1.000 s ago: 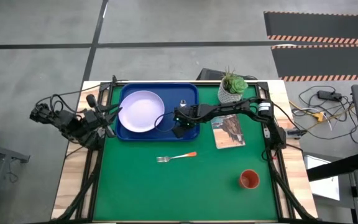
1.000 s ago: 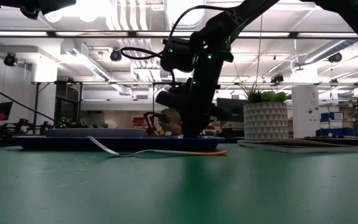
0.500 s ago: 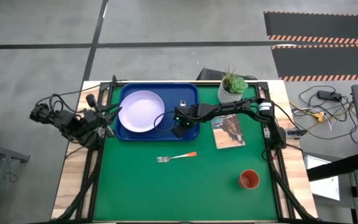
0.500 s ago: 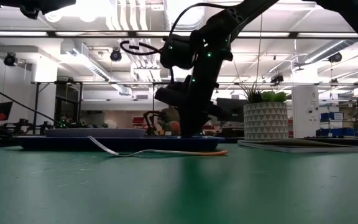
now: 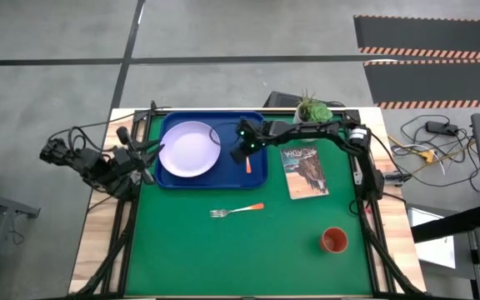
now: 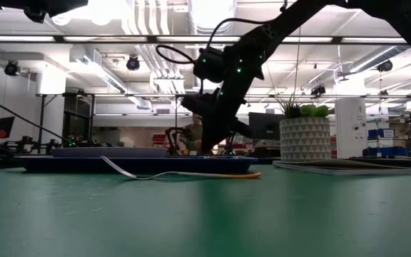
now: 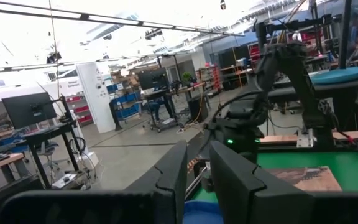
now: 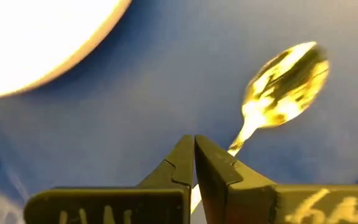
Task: Pick and place plate/cup/fork/spoon on tray
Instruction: Put the orange spoon on the blue serving tray to the right of the white plate
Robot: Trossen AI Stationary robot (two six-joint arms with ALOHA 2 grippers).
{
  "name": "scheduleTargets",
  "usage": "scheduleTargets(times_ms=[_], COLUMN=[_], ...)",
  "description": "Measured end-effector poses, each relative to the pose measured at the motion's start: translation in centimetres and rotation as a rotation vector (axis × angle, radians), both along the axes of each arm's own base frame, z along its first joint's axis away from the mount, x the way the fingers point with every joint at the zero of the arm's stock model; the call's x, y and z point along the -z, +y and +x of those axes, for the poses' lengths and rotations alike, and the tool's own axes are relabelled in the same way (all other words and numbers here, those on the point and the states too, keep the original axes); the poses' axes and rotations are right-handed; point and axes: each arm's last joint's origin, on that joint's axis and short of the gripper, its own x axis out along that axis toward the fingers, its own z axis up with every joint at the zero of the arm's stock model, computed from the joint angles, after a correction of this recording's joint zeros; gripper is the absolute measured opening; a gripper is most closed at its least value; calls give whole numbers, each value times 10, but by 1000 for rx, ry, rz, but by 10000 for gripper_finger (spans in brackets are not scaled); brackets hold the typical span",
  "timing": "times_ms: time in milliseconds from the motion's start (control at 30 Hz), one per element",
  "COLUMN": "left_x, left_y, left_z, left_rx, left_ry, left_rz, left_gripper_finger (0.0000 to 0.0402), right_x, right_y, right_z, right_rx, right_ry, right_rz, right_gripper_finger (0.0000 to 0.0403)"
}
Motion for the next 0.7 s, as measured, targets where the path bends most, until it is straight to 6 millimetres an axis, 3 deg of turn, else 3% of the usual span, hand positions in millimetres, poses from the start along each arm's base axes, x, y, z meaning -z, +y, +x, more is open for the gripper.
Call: scheduleTargets(times_ms=[700], left_x=[-6], left_y=[1], left_z=[-2], left_rx=[-14], left_ry=[-25], left_rz=[46], left_gripper_finger=[56], right_x=[-2], right_y=[-33], right_z=[1], right_rx=[96], right_ry=[-91], right_rz=[-142], right_gripper_finger=[9])
